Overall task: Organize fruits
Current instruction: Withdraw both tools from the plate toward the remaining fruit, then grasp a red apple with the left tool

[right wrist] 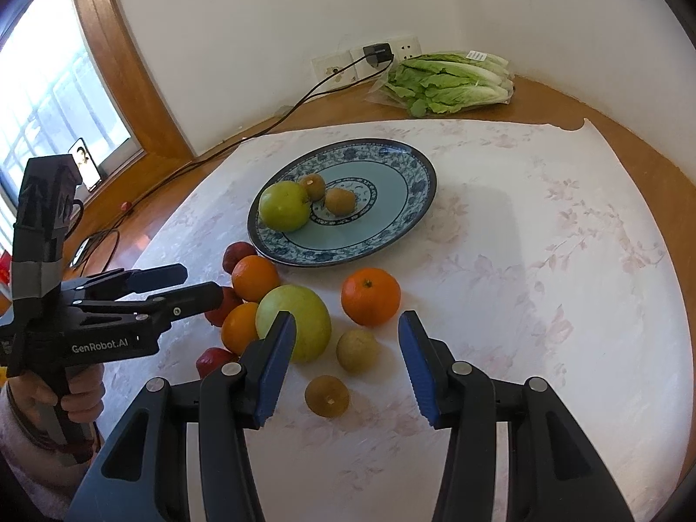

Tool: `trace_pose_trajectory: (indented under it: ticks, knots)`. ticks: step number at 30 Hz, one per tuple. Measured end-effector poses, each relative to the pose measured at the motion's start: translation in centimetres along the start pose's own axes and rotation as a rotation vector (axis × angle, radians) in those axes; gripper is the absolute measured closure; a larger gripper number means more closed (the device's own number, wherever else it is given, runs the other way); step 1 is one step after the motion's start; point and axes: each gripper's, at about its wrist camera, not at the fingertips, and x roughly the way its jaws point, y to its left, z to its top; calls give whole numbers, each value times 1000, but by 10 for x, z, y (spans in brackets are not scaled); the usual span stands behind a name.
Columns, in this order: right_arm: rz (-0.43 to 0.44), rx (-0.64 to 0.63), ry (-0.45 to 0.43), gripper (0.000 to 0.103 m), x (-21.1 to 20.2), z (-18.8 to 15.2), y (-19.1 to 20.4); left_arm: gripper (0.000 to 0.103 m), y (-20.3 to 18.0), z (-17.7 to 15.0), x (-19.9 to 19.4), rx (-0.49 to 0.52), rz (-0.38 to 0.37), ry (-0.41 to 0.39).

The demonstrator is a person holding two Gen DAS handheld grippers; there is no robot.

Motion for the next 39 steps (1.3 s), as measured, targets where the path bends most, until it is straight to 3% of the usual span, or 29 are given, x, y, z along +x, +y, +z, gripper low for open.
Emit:
trace_pose_trajectory:
  ticks: [5, 14, 23, 28, 39]
  knots:
    - [0, 7, 3, 53, 0, 0, -2, 32, 2, -2, 5, -15, -26, 13]
    - [-3, 15, 5, 53, 1, 1, -4, 53, 3, -2, 8, -49, -113, 17]
    - [6, 3, -5, 53, 0, 1, -1, 55, 4, -3, 9, -50, -127, 10]
    - [7, 6, -1, 53, 1, 1, 0, 71, 3, -3, 8, -54, -172, 10]
    - [6, -16, -12, 53, -3, 3, 7, 72, 7, -1, 1, -63, -164, -6]
